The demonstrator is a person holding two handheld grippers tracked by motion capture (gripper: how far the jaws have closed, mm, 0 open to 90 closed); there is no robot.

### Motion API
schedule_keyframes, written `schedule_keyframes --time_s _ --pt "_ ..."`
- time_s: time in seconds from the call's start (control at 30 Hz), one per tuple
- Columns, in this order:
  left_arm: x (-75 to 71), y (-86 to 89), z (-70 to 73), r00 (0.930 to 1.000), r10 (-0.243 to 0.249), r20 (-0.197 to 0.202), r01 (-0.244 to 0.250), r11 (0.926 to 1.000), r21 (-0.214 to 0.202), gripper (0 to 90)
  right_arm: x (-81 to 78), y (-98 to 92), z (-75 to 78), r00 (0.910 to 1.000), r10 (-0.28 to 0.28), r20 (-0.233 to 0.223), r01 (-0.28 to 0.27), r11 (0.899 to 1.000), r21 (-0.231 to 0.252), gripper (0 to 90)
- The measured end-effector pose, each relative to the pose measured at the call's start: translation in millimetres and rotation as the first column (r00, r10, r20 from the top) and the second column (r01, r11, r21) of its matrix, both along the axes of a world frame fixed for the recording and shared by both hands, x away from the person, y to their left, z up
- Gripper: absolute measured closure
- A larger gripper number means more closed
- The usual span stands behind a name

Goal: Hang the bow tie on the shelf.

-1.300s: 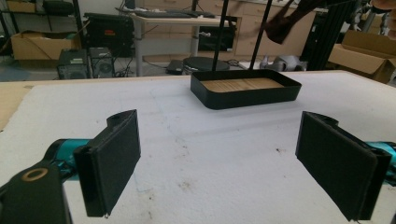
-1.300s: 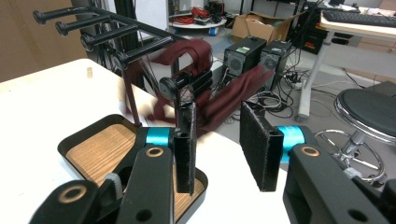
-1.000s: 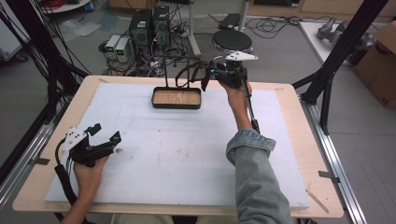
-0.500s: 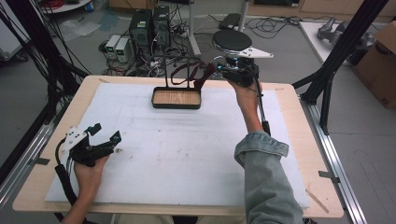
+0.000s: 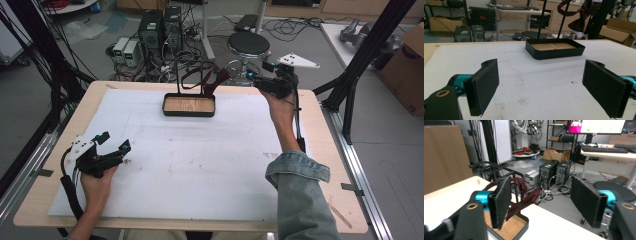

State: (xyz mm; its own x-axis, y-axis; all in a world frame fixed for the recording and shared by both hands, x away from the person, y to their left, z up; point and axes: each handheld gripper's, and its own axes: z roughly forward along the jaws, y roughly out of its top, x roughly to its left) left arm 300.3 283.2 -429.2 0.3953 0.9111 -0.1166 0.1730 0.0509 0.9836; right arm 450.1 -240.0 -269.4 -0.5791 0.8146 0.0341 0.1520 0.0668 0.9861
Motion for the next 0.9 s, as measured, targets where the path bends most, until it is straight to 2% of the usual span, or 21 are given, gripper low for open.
schedule_keyframes --time_s 0.07,0.17,0.5,0.9 --pt "0.2 0.3 -0.1 1.0000 0.003 0.000 -0.003 1.0000 0.000 14.2 -11.6 -10.2 1.2 0.9998 -0.008 0.019 0.008 1.000 0.019 25.1" --pt "0.3 0.5 -0.1 1.0000 0.003 0.000 -0.003 1.0000 -0.001 14.2 -22.8 -20.7 1.4 0.9997 -0.017 0.016 0.016 1.000 0.023 20.6" --pt "-0.3 0.8 0.1 1.0000 0.003 -0.003 -0.003 1.0000 0.001 14.2 -60.4 -49.0 -5.8 0.9974 -0.051 0.051 0.050 0.998 0.028 17.1" --pt "-1.3 1.2 0.1 1.0000 0.008 -0.006 -0.008 1.0000 0.003 14.2 -95.7 -70.2 -23.4 0.9946 -0.086 0.058 0.082 0.994 0.074 12.8"
